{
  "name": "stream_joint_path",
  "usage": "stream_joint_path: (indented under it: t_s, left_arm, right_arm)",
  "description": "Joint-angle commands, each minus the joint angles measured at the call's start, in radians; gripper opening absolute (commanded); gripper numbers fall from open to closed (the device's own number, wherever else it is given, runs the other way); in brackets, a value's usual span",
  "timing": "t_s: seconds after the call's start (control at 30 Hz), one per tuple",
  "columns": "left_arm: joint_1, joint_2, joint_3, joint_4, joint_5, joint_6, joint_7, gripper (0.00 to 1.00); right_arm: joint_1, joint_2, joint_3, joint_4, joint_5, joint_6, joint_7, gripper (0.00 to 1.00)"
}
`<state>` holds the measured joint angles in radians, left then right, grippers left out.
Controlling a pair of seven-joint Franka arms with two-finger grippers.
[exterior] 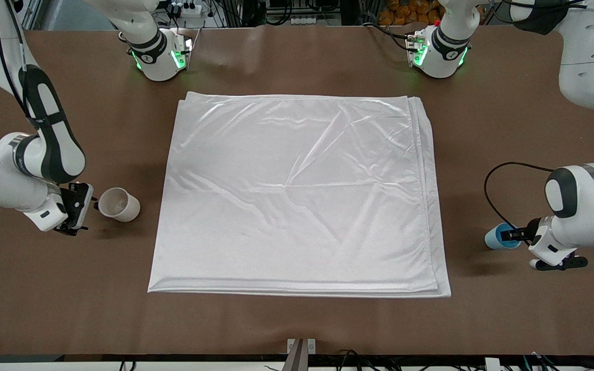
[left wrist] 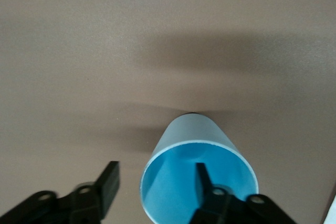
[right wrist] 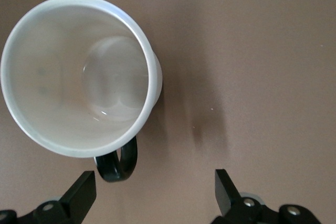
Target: Place blue cup into white mug on cloth
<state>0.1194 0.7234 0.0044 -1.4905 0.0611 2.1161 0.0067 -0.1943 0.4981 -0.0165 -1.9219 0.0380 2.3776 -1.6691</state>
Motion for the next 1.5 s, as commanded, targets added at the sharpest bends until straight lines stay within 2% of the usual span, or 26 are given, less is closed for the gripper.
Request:
stream_joint_path:
  t_s: [0.0, 0.1, 0.27, 1.17, 1.23, 1.3, 1.47]
  left_arm:
    - [0.002, 0.011, -0.004, 0.016, 0.016, 0.007, -0.016, 0.32]
    - [0.002, 0.013, -0.003, 0.016, 0.016, 0.008, -0.016, 0.16]
    - [0.002, 0.013, -0.003, 0.012, 0.02, 0.008, -0.016, 0.01]
    - [0.005, -0.025, -0.006, 0.021, 0.013, -0.007, 0.004, 0.0]
    - [0.003, -0.03, -0.006, 0.021, 0.011, -0.008, 0.003, 0.0]
    - [0.005, -0.03, -0.007, 0.021, 0.006, -0.008, -0.005, 0.0]
    - [0.003, -0.03, -0.007, 0.021, -0.018, -0.015, -0.005, 0.0]
  right_arm:
    - [-0.007, 0.022, 0.012, 0.018, 0.023, 0.003, -0.054, 1.0]
    - [-0.004, 0.03, 0.013, 0.018, 0.023, 0.011, -0.063, 1.0]
    - [-0.001, 0.034, 0.013, 0.018, 0.022, 0.012, -0.095, 1.0]
    - [-0.002, 0.051, 0.013, 0.017, 0.023, 0.012, -0.138, 1.0]
    - [-0.004, 0.051, 0.013, 0.017, 0.023, 0.012, -0.152, 0.94]
    - [-0.004, 0.051, 0.013, 0.017, 0.023, 0.014, -0.156, 0.79]
    - [-0.004, 0.051, 0.013, 0.018, 0.023, 0.014, -0.156, 0.56]
